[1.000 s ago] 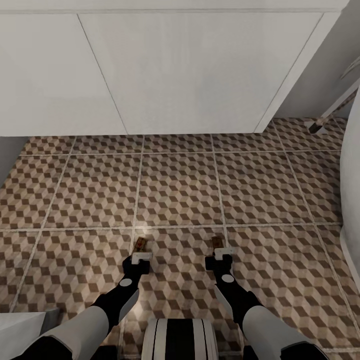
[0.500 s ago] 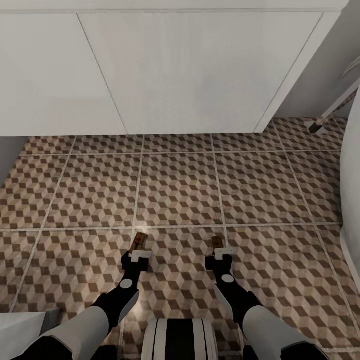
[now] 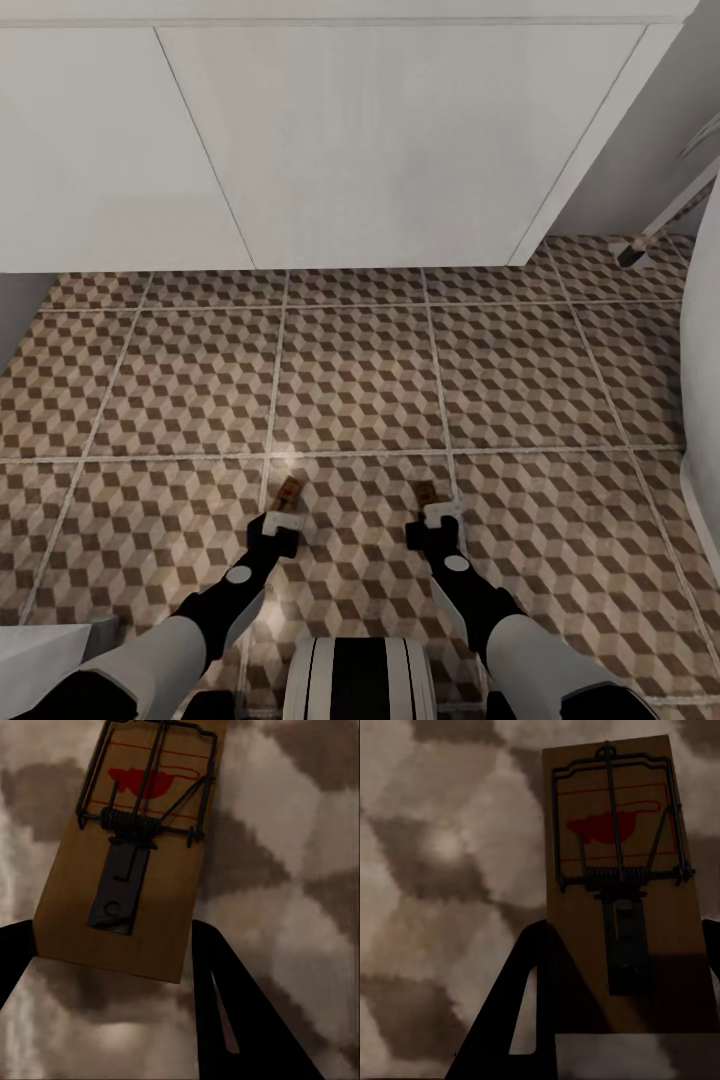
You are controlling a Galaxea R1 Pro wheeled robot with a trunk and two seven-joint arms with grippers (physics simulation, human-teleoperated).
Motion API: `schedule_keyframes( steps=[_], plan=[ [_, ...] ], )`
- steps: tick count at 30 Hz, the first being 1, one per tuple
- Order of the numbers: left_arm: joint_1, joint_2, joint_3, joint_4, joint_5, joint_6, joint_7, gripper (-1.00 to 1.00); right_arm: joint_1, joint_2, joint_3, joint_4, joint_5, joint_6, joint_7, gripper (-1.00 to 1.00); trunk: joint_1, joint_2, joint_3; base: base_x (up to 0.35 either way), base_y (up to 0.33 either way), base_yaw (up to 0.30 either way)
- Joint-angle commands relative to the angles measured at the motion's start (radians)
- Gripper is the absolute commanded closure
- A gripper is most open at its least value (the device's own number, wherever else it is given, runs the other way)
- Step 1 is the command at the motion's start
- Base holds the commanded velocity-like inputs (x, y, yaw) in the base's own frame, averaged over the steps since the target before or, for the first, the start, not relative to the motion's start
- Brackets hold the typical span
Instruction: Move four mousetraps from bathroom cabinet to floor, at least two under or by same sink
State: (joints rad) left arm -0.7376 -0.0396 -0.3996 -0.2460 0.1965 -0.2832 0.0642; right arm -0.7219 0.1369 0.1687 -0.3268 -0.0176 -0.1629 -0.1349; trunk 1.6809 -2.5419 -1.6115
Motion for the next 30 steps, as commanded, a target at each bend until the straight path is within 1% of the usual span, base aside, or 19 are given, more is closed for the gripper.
schedule_keyframes(
  steps=[1,5,12,16,19,21,24,25,28,30],
  plan=[
    [0.0,0.002,-0.021,0.006,0.006,0.013,-0.009,1.0,-0.001,-0.001,0.008,0.002,-0.001,-0.002,-0.001,1.0,0.0,0.0,-0.001,0.0,0.0,0.0],
    [0.0,0.007,-0.021,0.007,0.005,0.013,-0.027,1.0,-0.001,-0.005,0.008,0.003,0.001,-0.003,0.017,1.0,0.0,0.0,-0.001,0.0,0.0,0.0],
    [-0.006,0.008,-0.021,-0.006,0.002,0.013,-0.034,1.0,-0.001,-0.012,0.008,0.0,0.003,-0.003,0.028,1.0,0.0,0.0,-0.001,0.0,0.0,0.0],
    [-0.007,0.008,-0.021,-0.035,0.001,0.01,-0.035,1.0,-0.001,-0.012,0.008,-0.008,0.004,-0.003,0.029,1.0,0.0,0.0,-0.001,0.0,0.0,0.0],
    [-0.008,0.011,-0.021,-0.083,0.0,0.013,-0.034,1.0,-0.001,-0.012,0.007,-0.011,0.004,-0.003,0.029,1.0,0.0,0.0,-0.001,0.0,0.0,0.0],
    [-0.009,0.016,-0.021,-0.108,0.0,0.024,-0.034,1.0,-0.001,-0.012,0.007,-0.012,0.004,-0.002,0.029,1.0,0.0,0.0,-0.001,0.0,0.0,0.0],
    [-0.025,0.021,-0.021,-0.126,0.001,0.08,-0.038,1.0,-0.003,-0.013,0.006,-0.015,0.004,0.003,0.029,1.0,0.0,0.0,-0.001,0.0,0.0,0.0],
    [-0.038,0.026,-0.021,-0.129,0.002,0.102,-0.041,1.0,-0.01,-0.012,0.006,-0.016,0.004,0.005,0.029,1.0,0.0,0.0,-0.001,0.0,0.0,0.0],
    [-0.06,0.037,-0.021,-0.138,0.002,0.132,-0.044,1.0,-0.026,-0.012,0.005,-0.018,0.004,0.008,0.028,1.0,0.0,0.0,-0.001,0.0,0.0,0.0],
    [-0.065,0.041,-0.02,-0.143,0.002,0.141,-0.045,1.0,-0.035,-0.011,0.005,-0.02,0.004,0.011,0.028,1.0,0.0,0.0,-0.001,0.0,0.0,0.0]
  ],
)
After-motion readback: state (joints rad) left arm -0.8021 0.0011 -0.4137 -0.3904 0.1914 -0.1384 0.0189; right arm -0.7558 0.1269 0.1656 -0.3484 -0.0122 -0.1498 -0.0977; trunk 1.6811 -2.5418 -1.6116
